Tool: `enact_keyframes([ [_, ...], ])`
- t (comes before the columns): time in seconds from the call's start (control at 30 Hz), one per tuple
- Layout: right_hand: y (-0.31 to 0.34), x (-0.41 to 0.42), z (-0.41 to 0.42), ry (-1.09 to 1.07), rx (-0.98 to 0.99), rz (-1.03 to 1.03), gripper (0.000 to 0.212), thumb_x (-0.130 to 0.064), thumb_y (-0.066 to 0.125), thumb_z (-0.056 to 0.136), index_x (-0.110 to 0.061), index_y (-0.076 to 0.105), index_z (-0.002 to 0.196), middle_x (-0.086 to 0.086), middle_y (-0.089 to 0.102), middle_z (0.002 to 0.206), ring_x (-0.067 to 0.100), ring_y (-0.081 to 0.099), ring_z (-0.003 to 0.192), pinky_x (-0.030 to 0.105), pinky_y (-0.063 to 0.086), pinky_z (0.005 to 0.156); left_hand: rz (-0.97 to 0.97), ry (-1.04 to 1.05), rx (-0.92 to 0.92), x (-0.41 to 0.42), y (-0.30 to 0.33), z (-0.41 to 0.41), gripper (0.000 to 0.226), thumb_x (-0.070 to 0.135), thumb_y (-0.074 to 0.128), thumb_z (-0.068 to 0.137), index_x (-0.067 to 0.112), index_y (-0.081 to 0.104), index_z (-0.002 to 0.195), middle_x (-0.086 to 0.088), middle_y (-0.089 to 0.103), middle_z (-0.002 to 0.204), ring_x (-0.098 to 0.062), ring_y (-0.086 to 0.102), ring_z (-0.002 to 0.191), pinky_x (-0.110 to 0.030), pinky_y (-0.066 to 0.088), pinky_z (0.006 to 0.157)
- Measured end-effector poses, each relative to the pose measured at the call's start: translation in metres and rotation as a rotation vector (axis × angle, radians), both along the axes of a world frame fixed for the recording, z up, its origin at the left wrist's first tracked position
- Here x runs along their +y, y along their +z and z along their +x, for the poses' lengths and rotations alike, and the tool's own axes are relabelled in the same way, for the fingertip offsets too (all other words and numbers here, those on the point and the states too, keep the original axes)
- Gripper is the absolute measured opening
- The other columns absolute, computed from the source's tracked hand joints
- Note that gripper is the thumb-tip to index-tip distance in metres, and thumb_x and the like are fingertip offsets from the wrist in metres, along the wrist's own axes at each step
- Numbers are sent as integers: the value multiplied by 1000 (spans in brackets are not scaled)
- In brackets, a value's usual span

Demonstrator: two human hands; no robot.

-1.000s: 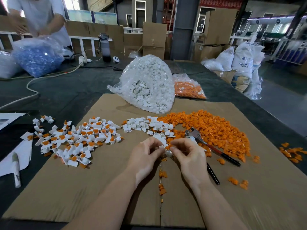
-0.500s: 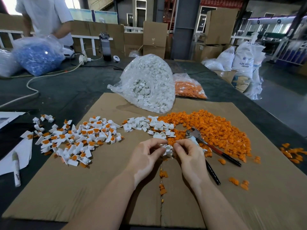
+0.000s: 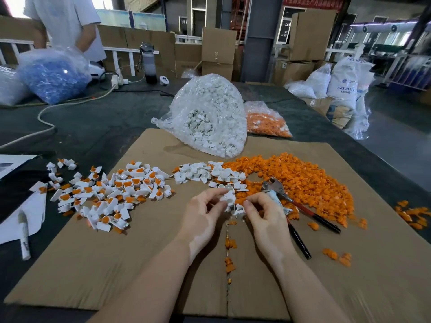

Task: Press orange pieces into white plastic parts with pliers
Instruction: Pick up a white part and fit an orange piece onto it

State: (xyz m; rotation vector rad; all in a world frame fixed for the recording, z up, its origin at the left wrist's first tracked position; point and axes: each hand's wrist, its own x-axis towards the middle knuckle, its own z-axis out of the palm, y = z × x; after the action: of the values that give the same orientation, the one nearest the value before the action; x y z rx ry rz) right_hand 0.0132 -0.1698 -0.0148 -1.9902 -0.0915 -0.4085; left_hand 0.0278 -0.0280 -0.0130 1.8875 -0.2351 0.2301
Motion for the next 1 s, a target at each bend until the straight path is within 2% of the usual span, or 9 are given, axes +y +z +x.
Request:
enact_keyframes([
  [0.1, 0, 0, -3, 37, -18, -138, 12, -10, 65, 84, -16, 63, 74, -7, 59, 71, 3, 53, 71, 11, 40, 63, -5, 67, 36, 1, -3, 3, 19, 13, 60, 90, 21, 65, 106, 5, 58, 81, 0, 53, 74, -2, 38, 65],
  [0.23, 1, 3, -6, 84, 8, -322, 22, -7, 65, 74, -20, 54, 60, -7, 55, 65, 12, 51, 74, 31, 42, 73, 27, 62, 56, 1, -5, 4, 14, 14, 59, 90, 23, 64, 99, 9, 57, 78, 4, 54, 71, -2, 38, 64],
  [0.4, 1, 4, -8, 135, 27, -458, 36, -8, 62, 72, -28, 42, 49, -9, 47, 62, 4, 43, 76, 18, 25, 76, 75, 61, 66, 1, -5, 5, 12, 18, 59, 90, 29, 64, 91, 13, 61, 80, -1, 56, 78, -3, 39, 65],
  [0.5, 0, 2, -8, 92, 8, -314, 26, -10, 59, 76, -20, 58, 53, -6, 54, 64, 6, 48, 76, 31, 34, 77, 115, 51, 79, 2, -5, 5, 11, 22, 60, 90, 32, 64, 91, 16, 62, 83, -1, 57, 81, -4, 39, 65],
  [0.6, 2, -6, -7, -151, -70, -31, 26, 1, 59, 79, -20, 65, 64, -3, 61, 71, 22, 57, 80, 47, 47, 75, 123, 46, 110, 2, -7, 6, 11, 24, 59, 90, 32, 65, 95, 13, 64, 90, -2, 57, 86, -9, 39, 69],
  [0.7, 4, -9, -5, -350, -48, 20, 35, 1, 55, 81, -32, 60, 70, -9, 62, 80, 22, 57, 89, 45, 48, 81, 149, 46, 127, 2, -8, 6, 12, 24, 58, 91, 31, 66, 97, 12, 65, 96, -6, 57, 92, -12, 40, 73],
  [0.8, 2, -8, -4, -387, -33, -82, 28, 2, 55, 79, -24, 61, 69, -15, 57, 76, 20, 55, 90, 46, 45, 85, 229, 14, 119, 2, -8, 5, 13, 24, 57, 91, 33, 66, 94, 16, 61, 96, -4, 54, 93, -3, 33, 70],
  [0.87, 0, -6, -3, -405, -22, -187, 23, 2, 57, 77, -19, 64, 69, -12, 55, 75, 20, 53, 90, 40, 40, 86, 306, -25, 115, 1, -7, 4, 15, 25, 55, 92, 37, 62, 88, 19, 59, 92, -2, 53, 90, -1, 31, 67],
  [1.0, -4, -5, -2, -409, -3, -345, 19, -2, 60, 77, -18, 68, 71, -8, 59, 76, 18, 51, 86, 25, 18, 74, 389, -95, 129, -2, -6, 4, 17, 26, 55, 90, 38, 61, 79, 17, 62, 83, -5, 56, 84, -20, 44, 72],
])
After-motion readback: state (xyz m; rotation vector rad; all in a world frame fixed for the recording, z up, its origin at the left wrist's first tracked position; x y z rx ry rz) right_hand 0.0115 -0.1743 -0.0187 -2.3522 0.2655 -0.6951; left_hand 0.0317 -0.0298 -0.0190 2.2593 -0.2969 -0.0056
